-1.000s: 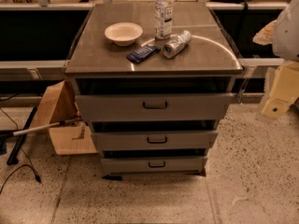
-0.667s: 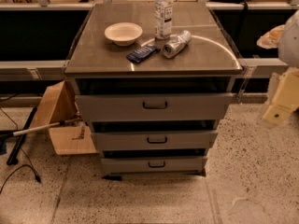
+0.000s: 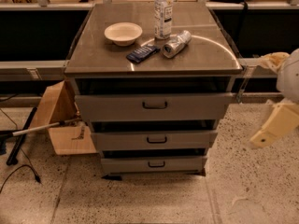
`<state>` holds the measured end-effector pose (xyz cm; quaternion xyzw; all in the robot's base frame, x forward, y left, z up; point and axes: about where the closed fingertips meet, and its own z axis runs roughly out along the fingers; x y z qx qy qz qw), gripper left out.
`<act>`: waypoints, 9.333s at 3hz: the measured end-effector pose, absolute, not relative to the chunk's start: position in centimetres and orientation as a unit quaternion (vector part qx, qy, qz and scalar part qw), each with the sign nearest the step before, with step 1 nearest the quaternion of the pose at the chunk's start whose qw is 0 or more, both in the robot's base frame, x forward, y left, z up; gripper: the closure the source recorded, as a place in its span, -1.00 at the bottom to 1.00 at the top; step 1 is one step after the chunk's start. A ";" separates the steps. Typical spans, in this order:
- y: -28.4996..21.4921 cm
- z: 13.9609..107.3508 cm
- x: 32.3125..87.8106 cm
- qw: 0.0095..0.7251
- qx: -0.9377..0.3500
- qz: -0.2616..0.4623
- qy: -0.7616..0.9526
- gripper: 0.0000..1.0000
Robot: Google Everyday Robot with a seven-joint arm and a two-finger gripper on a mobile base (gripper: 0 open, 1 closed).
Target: Open bottom drawer
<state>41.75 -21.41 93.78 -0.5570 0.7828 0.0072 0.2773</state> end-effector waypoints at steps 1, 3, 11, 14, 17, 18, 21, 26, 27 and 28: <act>-20.6 88.9 41.4 0.311 -0.530 0.000 0.788 -1.00; -20.8 87.6 41.2 0.303 -0.526 0.001 0.795 -1.00; -21.8 62.1 39.3 0.188 -0.493 0.042 0.849 -1.00; -20.2 60.3 38.9 0.201 -0.498 0.107 0.837 -1.00; -17.1 54.0 38.8 0.241 -0.506 0.200 0.804 -1.00; -15.9 52.2 38.6 0.217 -0.511 0.187 0.810 -1.00; -15.7 47.9 40.6 0.213 -0.502 0.186 0.818 -1.00; -11.7 40.6 47.2 0.214 -0.500 0.233 0.806 -1.00; -11.5 38.9 48.1 0.234 -0.494 0.229 0.805 -1.00; -11.1 37.2 49.8 0.267 -0.491 0.217 0.801 -1.00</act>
Offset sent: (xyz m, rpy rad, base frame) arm -0.0052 0.0129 -0.0799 0.0682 -0.0483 -0.0678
